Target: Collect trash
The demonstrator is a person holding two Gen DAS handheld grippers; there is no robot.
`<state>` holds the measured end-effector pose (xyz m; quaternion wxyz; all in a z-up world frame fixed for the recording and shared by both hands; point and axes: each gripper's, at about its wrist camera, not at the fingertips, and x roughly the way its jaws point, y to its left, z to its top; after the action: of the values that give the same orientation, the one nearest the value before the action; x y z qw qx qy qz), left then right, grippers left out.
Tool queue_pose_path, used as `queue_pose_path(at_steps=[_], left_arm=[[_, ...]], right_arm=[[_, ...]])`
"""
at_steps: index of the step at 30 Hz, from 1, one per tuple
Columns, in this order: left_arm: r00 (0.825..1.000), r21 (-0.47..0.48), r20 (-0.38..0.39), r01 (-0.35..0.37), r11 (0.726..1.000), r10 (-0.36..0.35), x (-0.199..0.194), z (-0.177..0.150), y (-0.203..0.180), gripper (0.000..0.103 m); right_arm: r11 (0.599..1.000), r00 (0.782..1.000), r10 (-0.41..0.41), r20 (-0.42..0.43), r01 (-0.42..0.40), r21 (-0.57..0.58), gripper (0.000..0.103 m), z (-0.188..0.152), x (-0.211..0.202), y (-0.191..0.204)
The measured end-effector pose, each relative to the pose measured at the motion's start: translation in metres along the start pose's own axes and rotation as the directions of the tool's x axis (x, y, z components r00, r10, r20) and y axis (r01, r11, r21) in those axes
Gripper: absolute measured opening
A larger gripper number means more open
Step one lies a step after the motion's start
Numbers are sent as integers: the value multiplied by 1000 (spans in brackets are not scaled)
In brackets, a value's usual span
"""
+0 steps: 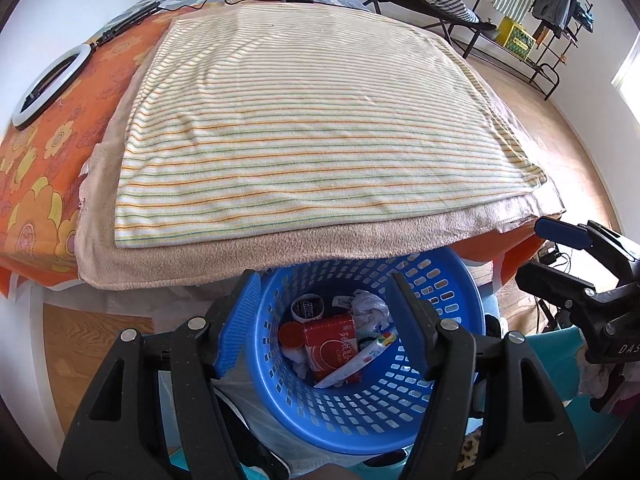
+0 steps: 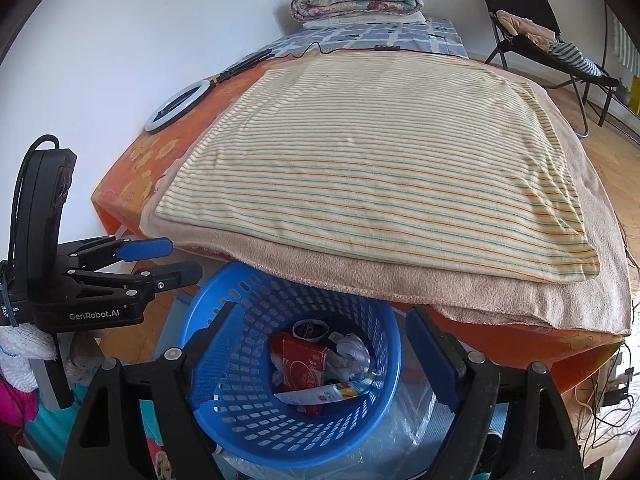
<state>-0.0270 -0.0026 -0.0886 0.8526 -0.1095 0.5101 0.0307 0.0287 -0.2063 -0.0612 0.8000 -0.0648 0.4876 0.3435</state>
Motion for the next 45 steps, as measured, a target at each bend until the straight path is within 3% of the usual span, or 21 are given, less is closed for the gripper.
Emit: queue_pose_path(at_steps=[9,12,23,36,42,45], left_arm=[[997,10,83,-3,1000,2,-25,38,2,68],[992,7,128,-9,1000,8,-36,53,4,76],[968,-14,252,-1,1000,5,-62,94,6,85],[966,-18,258,29,999,-23,-55,105,3,86],[967,-34,255,32,999,-23,-53,108,3,86],[967,-39,254,27,999,-16,-52,108,3,92]], right_arm=[[1000,997,-17,70,19,-19,89,36,-21,-2],[999,994,-25,102,27,-19,90,52,-28,-5],[999,978,-42,203,44,-4,93,99,-46,-17],[1000,972,-8,233,2,29,93,118,-34,-29],[999,973,-40,227,37,17,93,119,-23,-29],[999,975,-33,220,27,34,93,119,-21,-32]])
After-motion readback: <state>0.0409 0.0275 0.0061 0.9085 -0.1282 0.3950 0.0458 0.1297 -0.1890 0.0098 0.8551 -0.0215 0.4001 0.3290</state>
